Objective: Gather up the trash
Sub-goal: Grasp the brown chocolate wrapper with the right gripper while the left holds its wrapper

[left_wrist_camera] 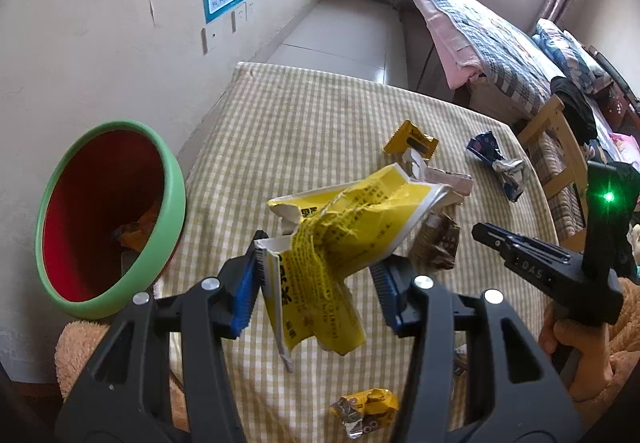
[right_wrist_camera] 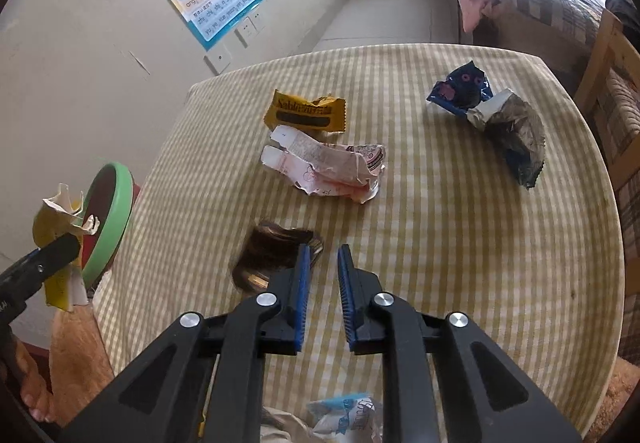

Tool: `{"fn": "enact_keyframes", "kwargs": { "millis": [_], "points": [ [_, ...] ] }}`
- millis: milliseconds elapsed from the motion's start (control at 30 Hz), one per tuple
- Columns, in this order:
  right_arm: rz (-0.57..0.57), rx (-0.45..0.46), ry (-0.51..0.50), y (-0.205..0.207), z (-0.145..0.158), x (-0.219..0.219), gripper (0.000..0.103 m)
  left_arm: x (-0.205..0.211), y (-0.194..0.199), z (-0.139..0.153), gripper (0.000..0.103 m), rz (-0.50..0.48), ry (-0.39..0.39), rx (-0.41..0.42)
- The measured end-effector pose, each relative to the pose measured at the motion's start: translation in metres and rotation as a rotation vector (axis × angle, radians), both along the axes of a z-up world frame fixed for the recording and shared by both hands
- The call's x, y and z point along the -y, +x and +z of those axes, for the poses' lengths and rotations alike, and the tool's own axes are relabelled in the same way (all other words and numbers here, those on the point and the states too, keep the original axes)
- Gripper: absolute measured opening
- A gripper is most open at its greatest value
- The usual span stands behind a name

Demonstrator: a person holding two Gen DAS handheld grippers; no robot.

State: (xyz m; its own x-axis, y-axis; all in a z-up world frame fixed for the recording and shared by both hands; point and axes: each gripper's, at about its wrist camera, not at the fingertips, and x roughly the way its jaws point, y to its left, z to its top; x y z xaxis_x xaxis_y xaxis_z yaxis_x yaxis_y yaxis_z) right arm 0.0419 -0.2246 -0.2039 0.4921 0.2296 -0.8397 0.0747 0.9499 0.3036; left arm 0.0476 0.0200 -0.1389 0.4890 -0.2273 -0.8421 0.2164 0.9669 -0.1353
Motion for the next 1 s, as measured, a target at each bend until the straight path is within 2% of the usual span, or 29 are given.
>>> {"fn": "enact_keyframes", "kwargs": {
  "millis": [33, 67, 133, 200, 267, 367, 433, 467, 500, 533, 667, 833, 1000],
  "points": [
    [0.002, 0.001, 0.003, 0.0, 0.0, -0.002, 0.04, -0.001, -0.001, 0.0, 0.048, 0.0, -0.001, 0.0],
    [0.004, 0.011, 0.012, 0.001, 0.002, -0.004, 0.056, -0.002, -0.002, 0.0, 0.048, 0.001, -0.002, -0.001],
    [0.01, 0.021, 0.012, 0.002, 0.005, -0.009, 0.06, -0.005, -0.002, 0.0, 0.048, 0.006, -0.005, -0.004],
    [0.028, 0.011, -0.002, 0.007, 0.005, -0.017, 0.07, -0.008, -0.002, 0.0, 0.048, 0.012, -0.008, -0.005],
    [0.04, -0.008, -0.006, 0.011, 0.0, -0.024, 0.074, -0.008, -0.002, 0.0, 0.048, 0.013, -0.01, -0.002],
    [0.034, -0.037, 0.051, 0.019, -0.011, -0.036, 0.074, -0.008, -0.004, -0.001, 0.048, 0.011, -0.009, -0.001],
    [0.044, -0.044, 0.037, 0.023, -0.014, -0.045, 0.074, -0.009, -0.005, -0.001, 0.048, 0.014, -0.007, -0.002],
    [0.058, -0.047, 0.019, 0.025, -0.015, -0.05, 0.069, -0.011, -0.004, 0.001, 0.048, 0.017, -0.004, 0.001],
    [0.074, -0.054, -0.008, 0.027, -0.018, -0.055, 0.053, -0.012, -0.004, 0.002, 0.048, 0.02, -0.002, 0.004],
    [0.091, -0.062, -0.018, 0.027, -0.02, -0.058, 0.046, -0.014, -0.004, 0.003, 0.048, 0.024, -0.001, 0.007],
    [0.107, -0.039, 0.007, 0.023, -0.018, -0.055, 0.045, -0.02, -0.002, 0.004, 0.048, 0.046, 0.005, 0.014],
    [0.092, 0.022, 0.012, 0.016, 0.002, -0.046, 0.045, -0.022, 0.0, 0.006, 0.048, 0.05, 0.013, 0.024],
    [0.108, 0.022, 0.014, 0.015, 0.004, -0.049, 0.045, -0.032, 0.001, 0.009, 0.048, 0.074, 0.015, 0.037]
  ]
}}
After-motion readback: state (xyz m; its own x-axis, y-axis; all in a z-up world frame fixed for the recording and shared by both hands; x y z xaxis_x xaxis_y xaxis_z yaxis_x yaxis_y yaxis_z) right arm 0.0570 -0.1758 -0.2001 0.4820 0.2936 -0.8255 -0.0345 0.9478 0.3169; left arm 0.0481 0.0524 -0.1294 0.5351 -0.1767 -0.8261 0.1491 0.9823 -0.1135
